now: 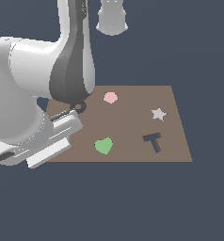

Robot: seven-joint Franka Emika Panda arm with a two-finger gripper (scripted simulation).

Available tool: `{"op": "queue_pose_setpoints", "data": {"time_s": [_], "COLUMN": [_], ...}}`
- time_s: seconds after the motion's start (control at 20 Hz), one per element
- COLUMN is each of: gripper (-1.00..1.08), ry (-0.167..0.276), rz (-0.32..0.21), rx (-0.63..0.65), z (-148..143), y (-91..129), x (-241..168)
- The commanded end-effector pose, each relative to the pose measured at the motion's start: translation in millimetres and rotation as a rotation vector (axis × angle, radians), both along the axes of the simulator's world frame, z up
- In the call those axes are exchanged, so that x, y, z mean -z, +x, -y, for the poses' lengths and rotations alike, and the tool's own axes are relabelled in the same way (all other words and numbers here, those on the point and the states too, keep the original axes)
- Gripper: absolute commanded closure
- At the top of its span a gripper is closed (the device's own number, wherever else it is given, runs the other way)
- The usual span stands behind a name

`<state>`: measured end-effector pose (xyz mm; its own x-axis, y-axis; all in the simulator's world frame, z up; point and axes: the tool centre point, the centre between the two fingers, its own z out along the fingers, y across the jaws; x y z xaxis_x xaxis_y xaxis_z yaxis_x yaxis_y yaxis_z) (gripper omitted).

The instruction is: Insert a designated object into the corresponding slot on a board.

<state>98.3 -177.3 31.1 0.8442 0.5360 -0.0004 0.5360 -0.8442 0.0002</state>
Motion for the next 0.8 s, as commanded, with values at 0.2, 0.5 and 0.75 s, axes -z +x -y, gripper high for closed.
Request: {"op": "queue_pose_setpoints", "data": {"time_s": [0.2,0.5,0.75], "gripper": [1.08,1.08,1.08], "ry": [0.000,0.000,0.000], "rz": [-0.001,0.000,0.000], "rx": [-0.004,-0.053,-0.139], "z": [-1,-4,-11], "y": [0,0,0], "x": [-2,-2,-2]}}
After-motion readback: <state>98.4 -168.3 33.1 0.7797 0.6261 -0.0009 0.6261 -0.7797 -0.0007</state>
